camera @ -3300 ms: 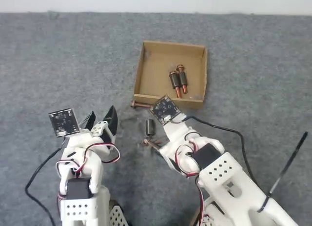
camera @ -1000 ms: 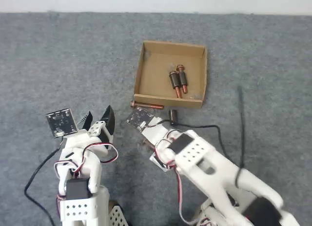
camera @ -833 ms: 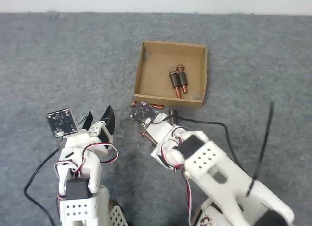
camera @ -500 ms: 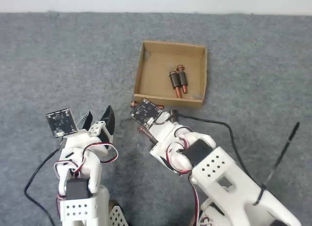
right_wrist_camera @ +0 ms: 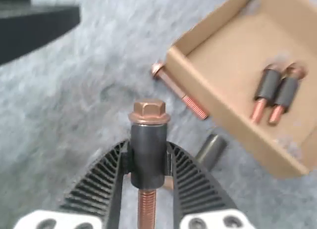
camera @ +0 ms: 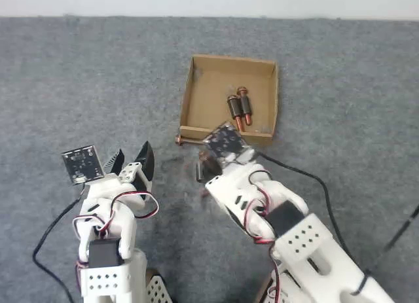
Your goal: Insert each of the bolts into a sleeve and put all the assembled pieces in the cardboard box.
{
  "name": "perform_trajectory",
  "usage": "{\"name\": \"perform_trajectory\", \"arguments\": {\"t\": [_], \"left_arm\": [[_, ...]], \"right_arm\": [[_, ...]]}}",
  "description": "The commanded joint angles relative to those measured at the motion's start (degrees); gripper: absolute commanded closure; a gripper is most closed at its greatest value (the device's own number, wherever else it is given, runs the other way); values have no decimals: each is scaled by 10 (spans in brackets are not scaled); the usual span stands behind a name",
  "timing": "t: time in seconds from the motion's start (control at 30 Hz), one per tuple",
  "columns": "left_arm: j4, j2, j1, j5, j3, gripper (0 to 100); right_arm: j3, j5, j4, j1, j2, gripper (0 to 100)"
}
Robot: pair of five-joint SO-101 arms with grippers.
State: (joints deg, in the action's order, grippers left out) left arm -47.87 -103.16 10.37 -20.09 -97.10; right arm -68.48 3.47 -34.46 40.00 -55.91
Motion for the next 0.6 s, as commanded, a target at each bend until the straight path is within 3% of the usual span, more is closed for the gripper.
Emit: {"name": "perform_trajectory", "arguments": {"t": [0.0,0.4,0.57], "left_arm": [[3,-9,3,4,5,786],[3,-9,3,4,5,786],[3,-9,3,4,5,786]], "right_arm": [[-21,-6,76,-20,-66,992],[-162,-4,455,-96,-144,992],[-149,-5,506,-113,-128,992]]}}
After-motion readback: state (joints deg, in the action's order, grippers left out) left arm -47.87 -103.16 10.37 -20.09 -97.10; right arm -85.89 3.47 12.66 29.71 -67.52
